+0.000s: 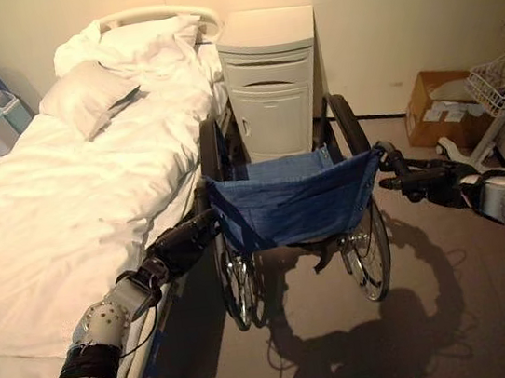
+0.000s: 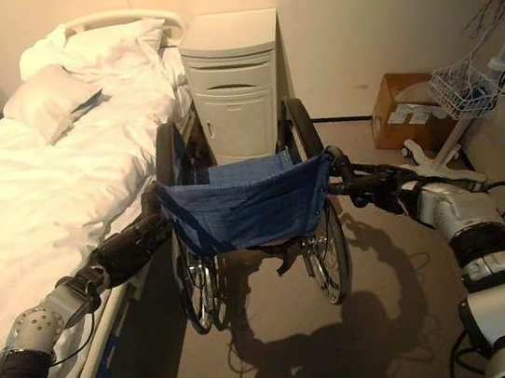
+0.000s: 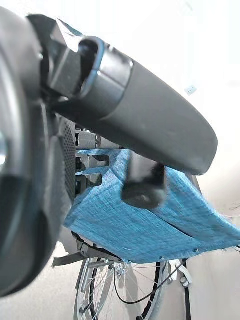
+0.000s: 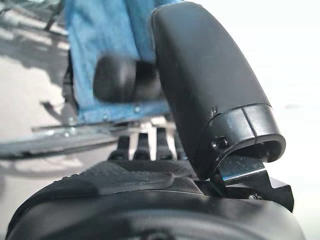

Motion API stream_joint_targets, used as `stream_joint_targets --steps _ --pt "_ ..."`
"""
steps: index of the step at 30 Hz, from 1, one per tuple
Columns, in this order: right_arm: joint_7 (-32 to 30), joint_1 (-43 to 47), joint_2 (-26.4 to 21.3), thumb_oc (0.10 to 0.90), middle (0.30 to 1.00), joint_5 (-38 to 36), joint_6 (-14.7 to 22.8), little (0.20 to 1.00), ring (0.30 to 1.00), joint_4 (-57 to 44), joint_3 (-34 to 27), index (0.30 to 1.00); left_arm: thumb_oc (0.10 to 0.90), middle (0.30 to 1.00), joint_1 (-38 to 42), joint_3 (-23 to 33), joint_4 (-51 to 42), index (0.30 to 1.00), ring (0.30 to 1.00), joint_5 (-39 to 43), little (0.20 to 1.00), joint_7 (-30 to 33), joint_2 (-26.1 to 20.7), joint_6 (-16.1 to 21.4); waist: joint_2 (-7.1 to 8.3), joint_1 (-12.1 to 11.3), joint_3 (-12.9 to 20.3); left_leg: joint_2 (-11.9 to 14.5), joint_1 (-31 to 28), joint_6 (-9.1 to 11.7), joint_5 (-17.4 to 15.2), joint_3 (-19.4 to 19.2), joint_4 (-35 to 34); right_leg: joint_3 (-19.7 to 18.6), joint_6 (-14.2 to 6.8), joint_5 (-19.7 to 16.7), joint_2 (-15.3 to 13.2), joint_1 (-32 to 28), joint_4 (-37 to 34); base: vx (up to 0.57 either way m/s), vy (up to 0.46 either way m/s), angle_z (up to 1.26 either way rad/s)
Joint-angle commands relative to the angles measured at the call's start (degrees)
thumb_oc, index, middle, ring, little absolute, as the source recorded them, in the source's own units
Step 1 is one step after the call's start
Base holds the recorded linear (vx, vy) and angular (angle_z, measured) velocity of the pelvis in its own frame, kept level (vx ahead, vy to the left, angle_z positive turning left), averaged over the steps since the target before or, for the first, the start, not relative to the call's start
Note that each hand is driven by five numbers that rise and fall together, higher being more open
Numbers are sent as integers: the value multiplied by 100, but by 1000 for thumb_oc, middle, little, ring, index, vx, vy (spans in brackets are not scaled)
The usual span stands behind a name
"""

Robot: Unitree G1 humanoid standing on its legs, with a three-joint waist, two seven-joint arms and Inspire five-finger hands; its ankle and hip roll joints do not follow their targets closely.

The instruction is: Push the wheelchair next to the bed

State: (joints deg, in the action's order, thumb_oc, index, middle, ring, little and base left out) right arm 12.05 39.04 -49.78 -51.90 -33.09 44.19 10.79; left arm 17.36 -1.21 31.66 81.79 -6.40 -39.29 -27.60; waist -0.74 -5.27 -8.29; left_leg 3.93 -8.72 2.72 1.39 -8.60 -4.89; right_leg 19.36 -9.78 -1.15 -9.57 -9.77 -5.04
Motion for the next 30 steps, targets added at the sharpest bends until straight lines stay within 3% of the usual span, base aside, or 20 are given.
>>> stream_joint_targets --steps 1,5,12,16,19,24,26,30 --pt "529 155 -1042 800 900 -944 -125 900 900 274 -219 900 800 900 247 1228 529 900 900 358 900 -334 -1084 304 136 22 489 -246 1 -45 -432 -266 149 10 277 475 171 172 631 0 0 0" --pt "1225 -292 -1067 800 900 -1682 -483 900 900 74 -598 900 800 900 17 1435 879 900 900 174 900 -653 -1196 127 150 87 505 -261 7 -50 -428 -295 121 -20 274 475 204 208 632 -9 -10 -4" --pt "2286 -736 -1122 800 900 -2210 -1021 900 900 27 -983 900 800 900 -196 1597 1246 900 900 -84 900 -1287 -1199 60 197 145 570 -278 14 -46 -444 -335 115 -46 272 480 255 224 608 -1 -7 -2" --pt "2255 -877 -1129 800 900 -2508 -1208 900 900 99 -1239 900 800 900 -265 1668 1217 900 900 139 900 -1985 -1114 160 218 144 599 -286 -3 -38 -468 -340 116 -47 266 474 266 208 589 0 0 0" --pt "2404 -1082 -1186 800 900 -2095 -1414 900 900 438 -1613 900 800 900 -362 1843 990 900 900 830 900 -2587 -855 107 239 143 618 -281 -22 -28 -491 -344 102 -49 257 480 265 203 583 0 0 0" --pt "2938 -1308 -1235 800 900 -1391 -1573 900 900 969 -1996 900 800 900 -568 2083 754 900 900 1508 900 -2808 -395 258 307 96 618 -291 -58 -26 -522 -307 84 -47 274 509 267 179 587 7 -8 -2" --pt "3046 -1315 -1206 800 900 -1193 -1646 900 900 1114 -2079 900 800 900 -646 2145 846 900 900 1567 900 -2808 -217 348 336 79 613 -295 -77 -23 -535 -295 78 -30 281 528 268 164 596 21 -23 -4" --pt "3155 -1419 -972 800 900 -831 -1574 900 900 1210 -2151 900 800 900 -980 2220 1263 900 900 703 900 -2970 242 307 377 64 588 -287 -100 -26 -551 -297 73 -4 300 548 263 153 607 8 -9 -2"
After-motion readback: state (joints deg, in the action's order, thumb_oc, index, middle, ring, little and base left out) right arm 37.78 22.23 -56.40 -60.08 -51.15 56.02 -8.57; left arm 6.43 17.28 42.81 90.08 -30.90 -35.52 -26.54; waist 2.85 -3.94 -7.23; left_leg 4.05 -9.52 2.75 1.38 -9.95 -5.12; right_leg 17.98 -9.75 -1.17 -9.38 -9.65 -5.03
